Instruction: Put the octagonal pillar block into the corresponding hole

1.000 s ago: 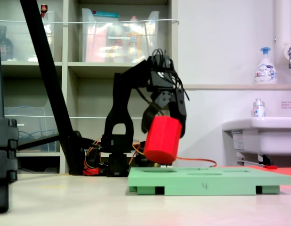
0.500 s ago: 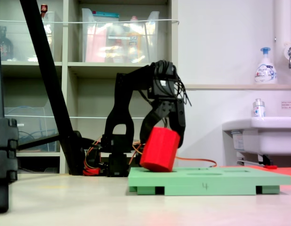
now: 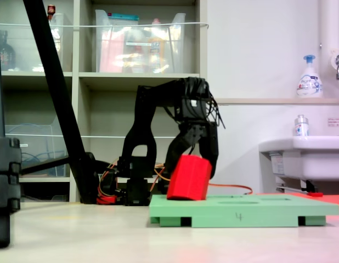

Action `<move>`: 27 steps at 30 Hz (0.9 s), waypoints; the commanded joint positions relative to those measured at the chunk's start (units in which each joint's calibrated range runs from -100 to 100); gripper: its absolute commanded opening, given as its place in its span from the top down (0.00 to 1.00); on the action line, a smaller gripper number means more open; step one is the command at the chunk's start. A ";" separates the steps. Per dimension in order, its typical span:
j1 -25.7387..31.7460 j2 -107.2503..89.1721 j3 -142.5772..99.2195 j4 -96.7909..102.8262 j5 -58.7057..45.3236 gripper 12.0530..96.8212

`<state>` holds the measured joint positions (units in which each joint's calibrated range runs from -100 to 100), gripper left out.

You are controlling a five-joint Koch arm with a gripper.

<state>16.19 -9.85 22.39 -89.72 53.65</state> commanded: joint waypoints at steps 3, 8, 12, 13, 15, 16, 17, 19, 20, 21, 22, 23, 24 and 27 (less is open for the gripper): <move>0.39 -0.49 1.94 2.62 0.39 0.68; 0.24 -0.35 1.94 3.68 2.93 0.68; -0.24 -0.35 1.94 4.45 5.37 0.67; -0.34 -0.35 1.94 4.55 5.81 0.67; -0.54 -0.49 1.94 4.74 6.94 0.67; -0.63 -0.63 1.94 4.94 7.62 0.65; -0.68 -0.76 1.94 5.32 8.16 0.65; -0.88 -0.90 1.94 5.71 9.08 0.64; -0.93 -0.90 1.94 5.99 9.08 0.64; -0.93 -0.90 1.94 6.28 9.08 0.64; -0.98 -0.90 1.94 6.48 9.08 0.64; -0.98 -0.90 1.94 6.86 9.08 0.63; -0.98 -0.90 1.94 7.34 9.13 0.62; -1.07 -0.76 1.94 8.98 9.87 0.61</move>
<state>15.65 -9.71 22.39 -85.22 62.59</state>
